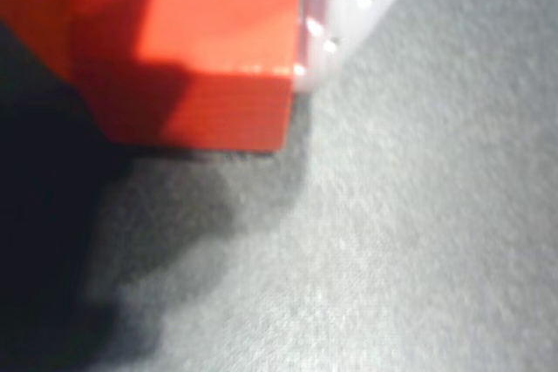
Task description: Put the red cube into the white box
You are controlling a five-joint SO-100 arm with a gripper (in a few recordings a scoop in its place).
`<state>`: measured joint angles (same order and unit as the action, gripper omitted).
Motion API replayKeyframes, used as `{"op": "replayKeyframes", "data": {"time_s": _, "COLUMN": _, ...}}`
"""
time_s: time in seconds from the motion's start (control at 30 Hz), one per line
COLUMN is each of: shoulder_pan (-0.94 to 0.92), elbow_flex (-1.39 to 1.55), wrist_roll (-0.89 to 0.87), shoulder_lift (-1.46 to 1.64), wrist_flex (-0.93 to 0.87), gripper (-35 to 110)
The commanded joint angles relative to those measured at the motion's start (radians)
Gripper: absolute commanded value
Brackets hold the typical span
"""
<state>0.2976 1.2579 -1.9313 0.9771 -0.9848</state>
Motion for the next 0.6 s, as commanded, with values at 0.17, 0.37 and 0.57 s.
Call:
{"op": "replayKeyframes", "data": {"time_s": 0.17, "shoulder_pan": -0.026, "elbow_flex": -0.018, "wrist_roll": -0.107, "shoulder_lift": 0.051, "wrist_flex": -0.011, "gripper": 0}}
{"op": "replayKeyframes", "data": {"time_s": 0.37, "shoulder_pan": -0.117, "elbow_flex": 0.009, "wrist_roll": -0.186, "shoulder_lift": 0.209, "wrist_flex": -0.133, "gripper": 0}}
{"op": "replayKeyframes", "data": {"time_s": 0.57, "shoulder_pan": -0.299, "elbow_flex": 0.249, "wrist_roll": -0.288, "shoulder_lift": 0.531, "wrist_flex": -0.150, "gripper": 0}}
